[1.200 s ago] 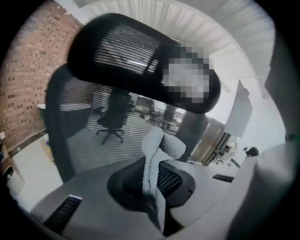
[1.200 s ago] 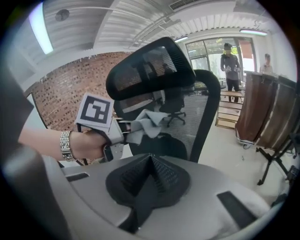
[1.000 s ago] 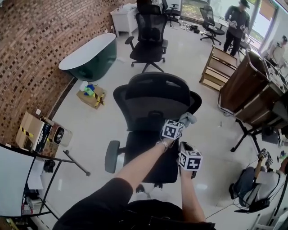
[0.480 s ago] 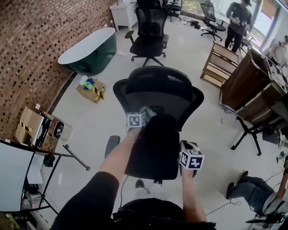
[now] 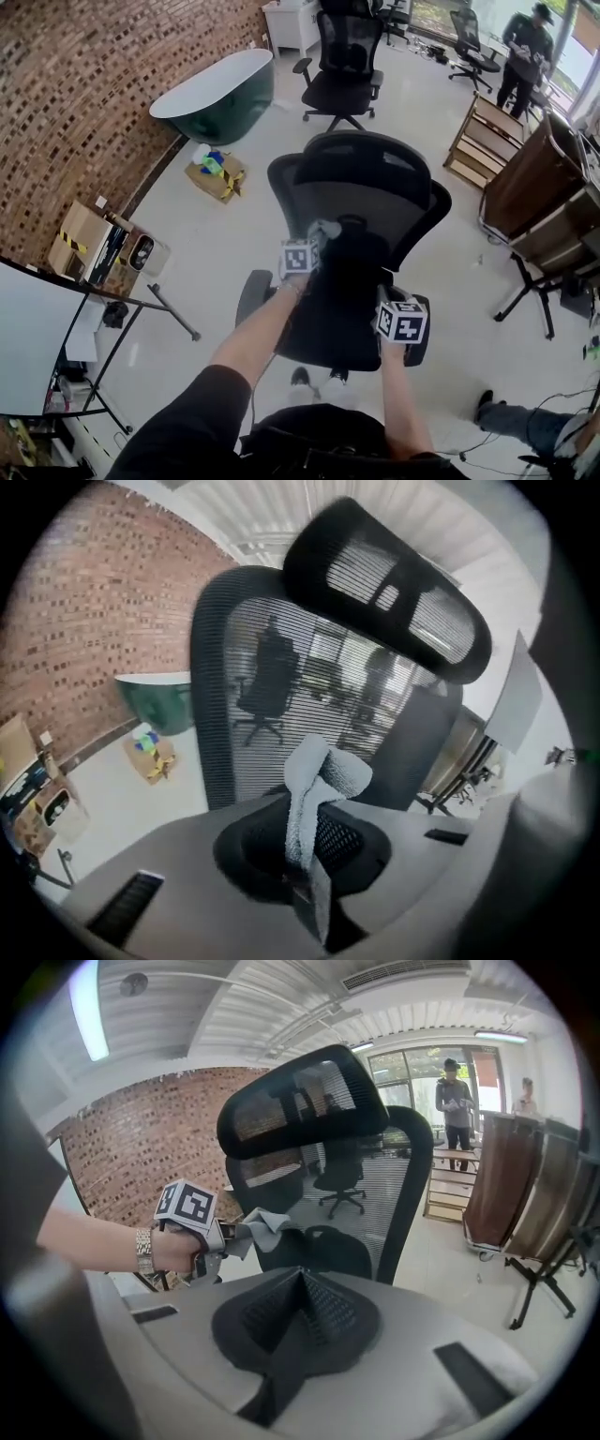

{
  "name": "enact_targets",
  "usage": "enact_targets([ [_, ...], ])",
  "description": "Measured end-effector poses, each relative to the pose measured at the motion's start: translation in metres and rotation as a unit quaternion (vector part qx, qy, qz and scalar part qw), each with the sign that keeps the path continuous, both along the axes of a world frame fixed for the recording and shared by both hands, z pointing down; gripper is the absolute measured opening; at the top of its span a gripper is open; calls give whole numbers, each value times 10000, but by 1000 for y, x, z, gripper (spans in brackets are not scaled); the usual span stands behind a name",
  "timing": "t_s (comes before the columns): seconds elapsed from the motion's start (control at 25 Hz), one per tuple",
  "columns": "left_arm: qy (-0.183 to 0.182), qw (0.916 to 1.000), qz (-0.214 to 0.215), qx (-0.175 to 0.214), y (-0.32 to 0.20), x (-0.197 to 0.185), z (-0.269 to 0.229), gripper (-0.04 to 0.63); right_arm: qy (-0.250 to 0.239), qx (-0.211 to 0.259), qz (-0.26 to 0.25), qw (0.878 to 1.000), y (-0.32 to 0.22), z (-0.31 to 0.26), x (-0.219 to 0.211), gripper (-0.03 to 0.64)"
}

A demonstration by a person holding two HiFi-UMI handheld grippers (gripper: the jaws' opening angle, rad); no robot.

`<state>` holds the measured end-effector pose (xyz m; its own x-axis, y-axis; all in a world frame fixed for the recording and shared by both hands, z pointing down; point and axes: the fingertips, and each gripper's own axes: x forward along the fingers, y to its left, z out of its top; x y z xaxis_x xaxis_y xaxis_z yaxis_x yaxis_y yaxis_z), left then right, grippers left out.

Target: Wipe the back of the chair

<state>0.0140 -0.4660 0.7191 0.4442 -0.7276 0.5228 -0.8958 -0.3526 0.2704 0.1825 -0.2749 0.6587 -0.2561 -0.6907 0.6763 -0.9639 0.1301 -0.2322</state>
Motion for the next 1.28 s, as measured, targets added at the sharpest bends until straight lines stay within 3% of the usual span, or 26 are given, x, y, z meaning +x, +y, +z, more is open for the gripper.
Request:
enact_targets([
  [0.12,130,9973,718,19,15,89,-3,29,5,-87,236,9997,6,2,15,5],
  [0.24,113,9927,1190,156,19,151,-10,29,24,-77,440,9990,13,1,29,5],
  [0.36,-65,9877,1561,107,18,194,-6,29,101,-90,650,9978,28,-1,51,5],
  [0.44,-200,9867,1613,8,12,198,-1,29,140,-105,719,9973,35,-4,61,5],
  [0.56,-385,9901,1345,-123,-7,166,5,29,155,-102,732,9971,38,-8,66,5],
  [0.76,-380,9966,209,-702,-24,47,19,29,155,-70,602,9980,34,-14,56,5],
  [0.88,-86,9981,-144,-594,-22,-9,6,29,176,-20,469,9987,27,-18,48,5],
  [1.08,-364,9967,-578,-436,-2,-93,-6,29,146,118,126,9997,13,-29,23,5],
  [1.2,-241,9973,-673,-155,14,-112,-31,29,113,197,-124,9997,9,-34,0,5],
  [1.28,-20,9979,-651,-14,33,-103,-51,29,132,258,-206,9994,8,-37,-10,5],
])
